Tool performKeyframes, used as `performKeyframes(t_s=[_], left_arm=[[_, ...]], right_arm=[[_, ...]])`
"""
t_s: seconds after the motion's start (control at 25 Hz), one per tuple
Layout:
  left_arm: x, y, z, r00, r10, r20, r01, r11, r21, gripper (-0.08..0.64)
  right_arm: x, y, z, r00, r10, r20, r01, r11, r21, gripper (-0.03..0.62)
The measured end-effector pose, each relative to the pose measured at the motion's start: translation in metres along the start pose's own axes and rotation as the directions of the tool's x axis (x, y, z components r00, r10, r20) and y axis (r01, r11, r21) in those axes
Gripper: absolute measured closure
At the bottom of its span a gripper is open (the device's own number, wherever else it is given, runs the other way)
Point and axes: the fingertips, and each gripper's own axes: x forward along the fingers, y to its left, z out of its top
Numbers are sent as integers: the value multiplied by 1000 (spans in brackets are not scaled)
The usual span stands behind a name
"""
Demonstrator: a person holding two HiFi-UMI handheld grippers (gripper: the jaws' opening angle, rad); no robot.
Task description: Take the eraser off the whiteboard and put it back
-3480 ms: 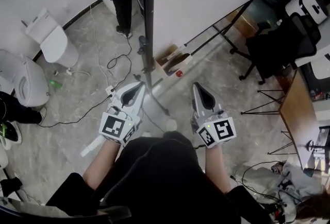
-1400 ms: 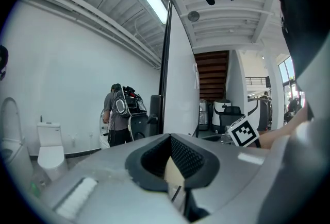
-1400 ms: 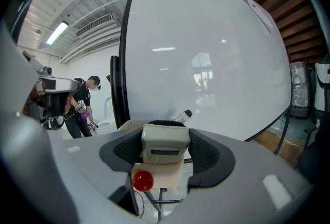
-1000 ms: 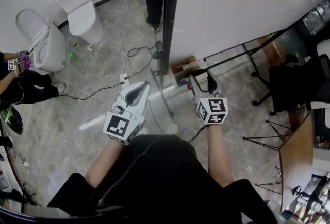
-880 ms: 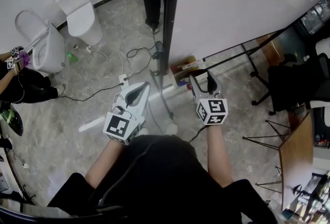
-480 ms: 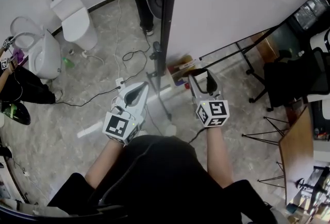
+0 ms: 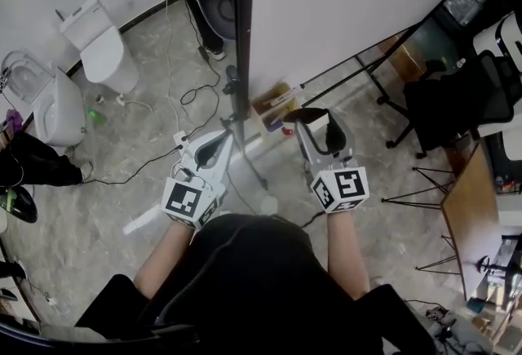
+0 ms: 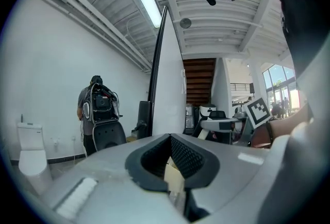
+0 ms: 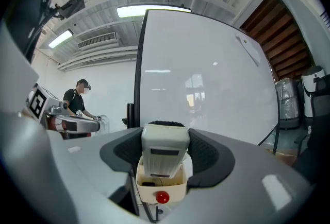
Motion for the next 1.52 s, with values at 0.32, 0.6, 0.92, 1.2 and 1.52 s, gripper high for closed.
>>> performKeyframes(t_s=[0.32,0.6,0.92,1.2,1.52], left_arm=[[9,-19,3,996,-88,3,88,996,15,554],[15,-39,9,988,-155,17,154,988,29,554],[12,-50,11,983,-179,26,179,984,27,554],[7,-47,10,986,-164,26,163,986,23,554],[3,-41,11,988,-149,26,148,988,33,554]], right_arm=[[-42,9,27,997,-54,61,54,999,1,316],[-82,13,41,990,-106,89,106,994,-2,316],[-104,20,47,986,-131,103,131,991,1,316],[-105,25,49,986,-127,111,129,992,-4,316],[-98,28,51,986,-114,124,115,993,-1,316]])
